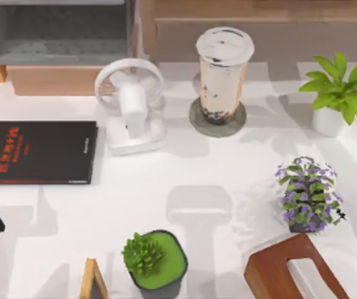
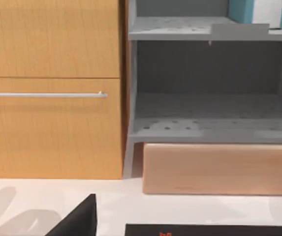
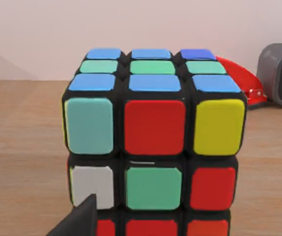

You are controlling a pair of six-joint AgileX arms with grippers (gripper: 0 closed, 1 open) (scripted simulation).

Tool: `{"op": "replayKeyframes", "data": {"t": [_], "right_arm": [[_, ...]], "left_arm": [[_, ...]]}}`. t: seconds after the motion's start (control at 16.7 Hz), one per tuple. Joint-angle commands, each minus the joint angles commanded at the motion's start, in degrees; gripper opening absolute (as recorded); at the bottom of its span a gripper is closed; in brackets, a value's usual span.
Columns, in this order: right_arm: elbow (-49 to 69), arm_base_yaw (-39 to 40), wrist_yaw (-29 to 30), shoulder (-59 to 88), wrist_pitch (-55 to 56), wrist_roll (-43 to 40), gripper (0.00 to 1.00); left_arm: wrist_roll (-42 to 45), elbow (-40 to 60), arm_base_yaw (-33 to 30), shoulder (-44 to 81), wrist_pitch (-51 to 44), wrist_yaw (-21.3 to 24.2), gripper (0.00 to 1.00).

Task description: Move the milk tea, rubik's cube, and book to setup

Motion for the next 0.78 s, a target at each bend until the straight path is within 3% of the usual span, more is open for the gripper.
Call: {"op": "replayKeyframes", "data": {"t": [0.3,0.78], "right_arm": [[-19.67,-4.14,-4.38,-20.58,-0.73,-0.21,1.0],[-65.3,-10.66,-11.63,-68.98,-1.82,-0.31,1.0]], "left_arm": [[0.0,0.0,0.0,0.0,0.0,0.0,1.0],[0.0,0.0,0.0,0.0,0.0,0.0,1.0]]}}
